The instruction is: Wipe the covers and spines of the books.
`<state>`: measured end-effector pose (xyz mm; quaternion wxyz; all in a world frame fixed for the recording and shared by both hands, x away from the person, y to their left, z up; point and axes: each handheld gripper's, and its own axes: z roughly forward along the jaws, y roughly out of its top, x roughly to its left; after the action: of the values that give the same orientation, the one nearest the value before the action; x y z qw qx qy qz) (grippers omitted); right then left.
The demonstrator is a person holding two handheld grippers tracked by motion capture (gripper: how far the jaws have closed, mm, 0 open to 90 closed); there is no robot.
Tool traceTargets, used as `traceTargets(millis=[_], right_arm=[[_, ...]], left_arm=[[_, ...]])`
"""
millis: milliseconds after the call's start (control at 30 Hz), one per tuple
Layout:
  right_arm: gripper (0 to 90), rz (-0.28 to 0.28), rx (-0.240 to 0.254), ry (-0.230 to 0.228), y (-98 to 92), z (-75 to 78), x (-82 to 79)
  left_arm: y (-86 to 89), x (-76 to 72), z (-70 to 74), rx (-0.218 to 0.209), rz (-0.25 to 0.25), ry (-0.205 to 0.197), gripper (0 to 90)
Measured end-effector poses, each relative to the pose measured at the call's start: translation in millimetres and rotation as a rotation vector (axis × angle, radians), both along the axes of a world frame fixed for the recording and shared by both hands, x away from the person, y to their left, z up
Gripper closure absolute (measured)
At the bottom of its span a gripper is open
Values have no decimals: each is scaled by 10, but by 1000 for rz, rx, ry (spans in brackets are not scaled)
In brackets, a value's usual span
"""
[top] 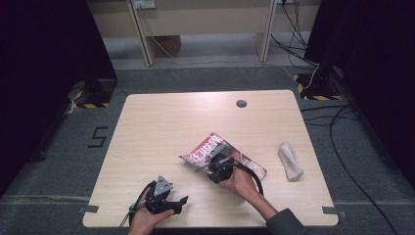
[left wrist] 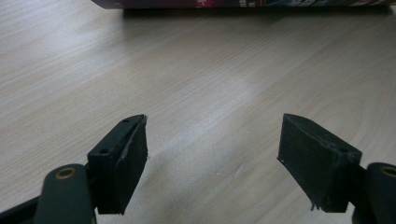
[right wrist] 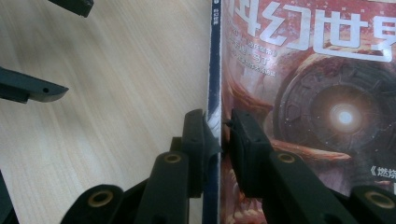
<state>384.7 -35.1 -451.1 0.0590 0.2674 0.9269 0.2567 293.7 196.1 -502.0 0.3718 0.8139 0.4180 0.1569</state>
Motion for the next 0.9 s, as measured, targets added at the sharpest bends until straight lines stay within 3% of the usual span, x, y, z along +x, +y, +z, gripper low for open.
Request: traceTargets(millis=[467,700,767,833,900], right_arm=[[681,-24,74,64,-42,-182,-72],[614,-27,136,95,-68,-292,-114],[607,-31,131,97,-51,-338,-146],[660,-28,133,91,-39,-364,-168],[640,-38,160,107,-66,-383,-158]], left_arm=[[-16,-1,-9,2,-2,5,237],[-32,-4,-9,1,-9,4,237],[-42,-4,-12,-5,-13,5,236],[-55,-2,-14,-5,-16,2,236],[-70,-4,-7,-3,-20,-1,236]])
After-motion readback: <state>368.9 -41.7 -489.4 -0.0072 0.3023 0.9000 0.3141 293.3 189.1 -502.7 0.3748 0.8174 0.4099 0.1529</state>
